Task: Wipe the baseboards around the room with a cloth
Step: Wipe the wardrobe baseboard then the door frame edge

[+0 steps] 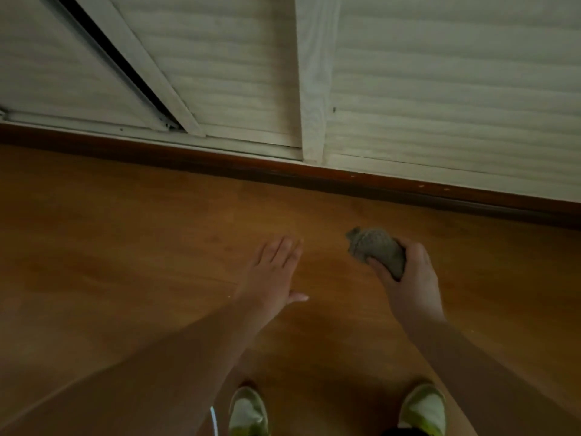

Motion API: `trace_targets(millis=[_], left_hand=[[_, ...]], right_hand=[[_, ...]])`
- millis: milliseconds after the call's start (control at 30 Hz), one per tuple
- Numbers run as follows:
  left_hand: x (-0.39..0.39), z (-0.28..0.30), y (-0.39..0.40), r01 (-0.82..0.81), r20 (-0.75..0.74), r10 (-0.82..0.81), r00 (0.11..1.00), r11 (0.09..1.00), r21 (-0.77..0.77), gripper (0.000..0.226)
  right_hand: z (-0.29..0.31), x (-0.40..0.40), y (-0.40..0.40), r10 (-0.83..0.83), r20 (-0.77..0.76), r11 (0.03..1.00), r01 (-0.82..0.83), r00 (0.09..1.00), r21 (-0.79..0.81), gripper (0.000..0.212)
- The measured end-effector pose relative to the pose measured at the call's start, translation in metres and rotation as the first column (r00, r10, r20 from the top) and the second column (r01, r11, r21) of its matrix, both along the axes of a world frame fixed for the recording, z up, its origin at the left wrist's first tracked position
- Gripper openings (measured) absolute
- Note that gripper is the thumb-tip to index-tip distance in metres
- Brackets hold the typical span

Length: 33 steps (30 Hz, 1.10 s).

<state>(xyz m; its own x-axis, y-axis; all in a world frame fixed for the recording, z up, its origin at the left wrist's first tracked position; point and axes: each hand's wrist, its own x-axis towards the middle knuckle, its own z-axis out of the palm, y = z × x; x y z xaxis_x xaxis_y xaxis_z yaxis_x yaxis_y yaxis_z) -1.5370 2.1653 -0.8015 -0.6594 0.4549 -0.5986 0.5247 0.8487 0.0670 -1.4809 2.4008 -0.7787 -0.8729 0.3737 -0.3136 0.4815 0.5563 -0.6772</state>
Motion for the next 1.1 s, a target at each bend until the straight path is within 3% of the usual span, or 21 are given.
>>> trace_targets(millis=[167, 267, 400, 633, 800, 967, 1100], left_hand=[[-0.021, -0.086, 0.009, -0.055, 0.031, 0.057, 0.998, 0.997, -0.059, 0.117], [-0.032, -0.138, 0.016, -0.017, 0.125, 0.022, 0.992, 0.999, -0.040, 0.131], [-0.049, -0.198, 0.033, -0.035, 0.103, 0.038, 0.994, 0.999, -0.029, 0.134], [-0.064, -0.291, 0.051, -0.021, 0.119, 0.010, 0.993, 0.995, 0.094, 0.160], [-0.059, -0.313, 0.047, -0.020, 0.082, 0.010, 0.997, 0.992, 0.126, 0.157], [-0.064, -0.313, 0.048, 0.005, 0.154, -0.018, 0.988, 0.996, 0.084, 0.150], [-0.064, -0.311, 0.048, -0.012, 0.174, -0.002, 0.985, 0.997, 0.077, 0.152]], right_hand=[[-0.077, -0.022, 0.007, 0.032, -0.027, 0.998, -0.031, 0.999, 0.056, 0.051], [-0.122, -0.039, 0.011, 0.051, -0.082, 0.990, -0.039, 0.995, 0.136, 0.053], [-0.176, -0.075, 0.014, 0.054, -0.116, 0.984, -0.033, 0.992, 0.176, 0.051], [-0.261, -0.128, 0.000, 0.071, -0.097, 0.992, -0.061, 0.993, 0.110, 0.055], [-0.296, -0.161, -0.032, 0.054, -0.147, 0.997, -0.044, 0.988, 0.066, 0.053], [-0.314, -0.198, -0.062, -0.189, -0.179, 0.982, 0.183, 0.965, -0.048, 0.048], [-0.327, -0.198, -0.061, -0.189, -0.203, 0.982, 0.188, 0.961, -0.024, 0.049]])
